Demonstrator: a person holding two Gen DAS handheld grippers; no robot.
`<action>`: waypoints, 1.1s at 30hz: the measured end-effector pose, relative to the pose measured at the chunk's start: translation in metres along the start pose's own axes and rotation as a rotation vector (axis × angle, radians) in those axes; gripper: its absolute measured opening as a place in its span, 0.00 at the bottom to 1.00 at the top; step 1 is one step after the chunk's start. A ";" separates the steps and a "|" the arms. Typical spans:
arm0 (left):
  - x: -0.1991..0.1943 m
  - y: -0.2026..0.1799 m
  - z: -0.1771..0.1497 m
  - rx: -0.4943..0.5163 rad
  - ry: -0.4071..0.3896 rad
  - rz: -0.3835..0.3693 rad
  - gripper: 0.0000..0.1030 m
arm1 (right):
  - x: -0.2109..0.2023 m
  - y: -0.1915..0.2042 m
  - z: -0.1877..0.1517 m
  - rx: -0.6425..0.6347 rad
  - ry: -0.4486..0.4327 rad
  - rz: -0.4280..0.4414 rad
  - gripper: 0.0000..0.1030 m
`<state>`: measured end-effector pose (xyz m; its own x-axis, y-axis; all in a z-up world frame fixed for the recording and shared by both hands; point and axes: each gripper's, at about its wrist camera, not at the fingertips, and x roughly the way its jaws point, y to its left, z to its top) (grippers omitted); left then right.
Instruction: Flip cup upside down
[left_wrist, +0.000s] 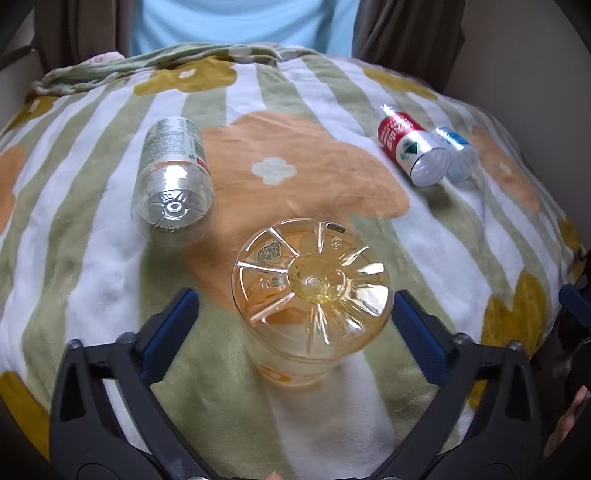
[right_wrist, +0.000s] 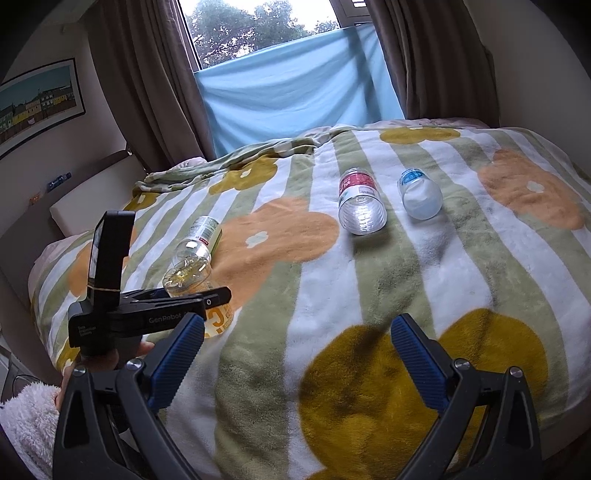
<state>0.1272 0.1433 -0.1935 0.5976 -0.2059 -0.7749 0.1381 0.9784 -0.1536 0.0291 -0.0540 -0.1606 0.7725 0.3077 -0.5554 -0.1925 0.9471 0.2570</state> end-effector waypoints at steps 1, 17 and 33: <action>-0.001 0.001 0.000 -0.010 0.000 -0.014 1.00 | 0.000 0.000 0.000 -0.001 0.000 -0.001 0.98; -0.065 0.008 0.018 0.025 -0.090 0.034 1.00 | -0.009 0.016 0.018 -0.025 -0.030 -0.030 0.98; -0.239 0.031 0.031 0.078 -0.510 0.220 1.00 | -0.088 0.097 0.097 -0.159 -0.385 -0.221 0.98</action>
<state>0.0128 0.2229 0.0058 0.9224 0.0029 -0.3862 0.0133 0.9991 0.0392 0.0008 0.0017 -0.0104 0.9678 0.0691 -0.2420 -0.0650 0.9976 0.0250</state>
